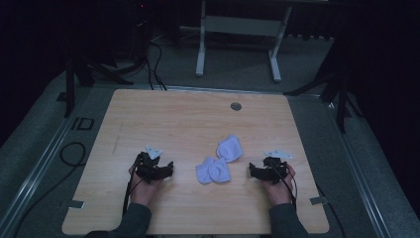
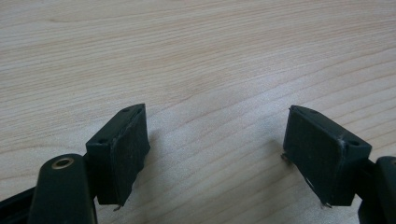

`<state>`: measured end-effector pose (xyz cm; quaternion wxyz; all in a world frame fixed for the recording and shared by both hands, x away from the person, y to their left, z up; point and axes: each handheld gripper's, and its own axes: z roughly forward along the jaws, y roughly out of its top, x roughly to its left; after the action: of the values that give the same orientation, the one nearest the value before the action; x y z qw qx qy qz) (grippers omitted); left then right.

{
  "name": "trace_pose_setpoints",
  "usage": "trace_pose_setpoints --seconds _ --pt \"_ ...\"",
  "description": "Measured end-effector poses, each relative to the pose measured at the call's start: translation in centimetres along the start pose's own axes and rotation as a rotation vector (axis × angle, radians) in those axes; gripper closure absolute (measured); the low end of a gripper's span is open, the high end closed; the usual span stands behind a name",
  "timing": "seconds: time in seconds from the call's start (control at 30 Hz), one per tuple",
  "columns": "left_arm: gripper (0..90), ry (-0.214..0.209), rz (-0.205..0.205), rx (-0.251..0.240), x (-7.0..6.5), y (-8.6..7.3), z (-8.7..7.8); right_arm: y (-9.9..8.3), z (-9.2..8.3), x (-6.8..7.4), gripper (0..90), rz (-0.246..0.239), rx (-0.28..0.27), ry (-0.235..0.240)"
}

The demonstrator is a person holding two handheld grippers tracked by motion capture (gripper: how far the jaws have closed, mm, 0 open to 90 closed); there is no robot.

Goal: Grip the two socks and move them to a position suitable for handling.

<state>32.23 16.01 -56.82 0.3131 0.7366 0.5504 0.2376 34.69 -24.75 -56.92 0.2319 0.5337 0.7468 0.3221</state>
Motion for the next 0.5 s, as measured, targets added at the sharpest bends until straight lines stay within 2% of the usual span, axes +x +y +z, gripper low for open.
trace_pose_setpoints --seconds 0.23,0.5 --pt "22.0 -0.003 0.003 0.001 -0.04 -0.02 -0.03 0.03 -0.21 0.13 15.8 -0.021 0.013 0.020" --pt "22.1 -0.004 0.005 0.002 -0.05 -0.02 -0.04 0.13 -0.59 0.40 28.8 -0.050 0.020 0.050"
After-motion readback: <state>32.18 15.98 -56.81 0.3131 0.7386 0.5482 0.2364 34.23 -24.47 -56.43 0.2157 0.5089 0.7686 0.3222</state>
